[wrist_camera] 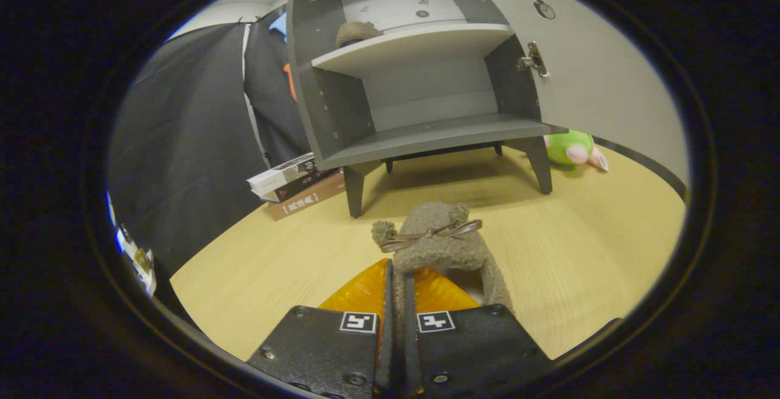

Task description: Open the shoe cabinet door, grab the shoes and put them into the shoe cabinet, then close the shoe cabinet door.

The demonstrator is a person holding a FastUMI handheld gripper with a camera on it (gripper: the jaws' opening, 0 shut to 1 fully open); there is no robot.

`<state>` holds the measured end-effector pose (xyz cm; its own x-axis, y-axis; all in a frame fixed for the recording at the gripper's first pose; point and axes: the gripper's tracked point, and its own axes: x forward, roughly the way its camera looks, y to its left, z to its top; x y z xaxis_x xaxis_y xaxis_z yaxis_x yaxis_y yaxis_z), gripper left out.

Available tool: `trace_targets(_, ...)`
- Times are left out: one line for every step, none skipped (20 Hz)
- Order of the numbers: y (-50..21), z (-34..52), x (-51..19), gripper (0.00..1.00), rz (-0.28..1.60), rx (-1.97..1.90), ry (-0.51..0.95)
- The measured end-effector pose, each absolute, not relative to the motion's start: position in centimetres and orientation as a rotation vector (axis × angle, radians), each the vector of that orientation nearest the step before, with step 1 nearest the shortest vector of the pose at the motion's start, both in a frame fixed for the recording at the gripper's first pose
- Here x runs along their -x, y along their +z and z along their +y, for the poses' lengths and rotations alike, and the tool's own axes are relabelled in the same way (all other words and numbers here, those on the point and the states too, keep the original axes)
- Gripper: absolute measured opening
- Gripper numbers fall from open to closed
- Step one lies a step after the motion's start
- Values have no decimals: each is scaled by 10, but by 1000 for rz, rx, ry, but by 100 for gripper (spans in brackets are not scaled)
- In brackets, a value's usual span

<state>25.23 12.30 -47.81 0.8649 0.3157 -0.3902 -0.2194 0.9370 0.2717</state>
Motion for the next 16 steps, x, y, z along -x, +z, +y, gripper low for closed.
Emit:
trace_targets(-474,124,-248,11,424,-211,292)
trace_targets(-467,123,-245,11,406,-212,295)
trace_targets(-460,119,-241,11,393,-222,285)
trace_targets(-454,117,-234,11,391,-234,283)
trace_targets(-445,117,-225,11,391,-244,290)
trace_targets(-435,115,-219,11,387,-242,292)
trace_targets(-423,113,-213,11,376,-233,294)
trace_targets(-408,111,-209,11,357,-227,294)
trace_targets(-393,109,-205,11,335,-222,297)
trace_targets(-375,107,-202,11,309,-217,302)
trace_targets(-354,103,-199,11,285,-215,304)
trace_targets(-336,102,-196,11,268,-209,307)
trace_targets(-321,99,-193,11,255,-201,306)
trace_targets(-305,97,-192,11,244,-195,304)
trace_targets(-291,95,-190,11,236,-190,300)
trace_targets(-274,92,-189,11,230,-193,295)
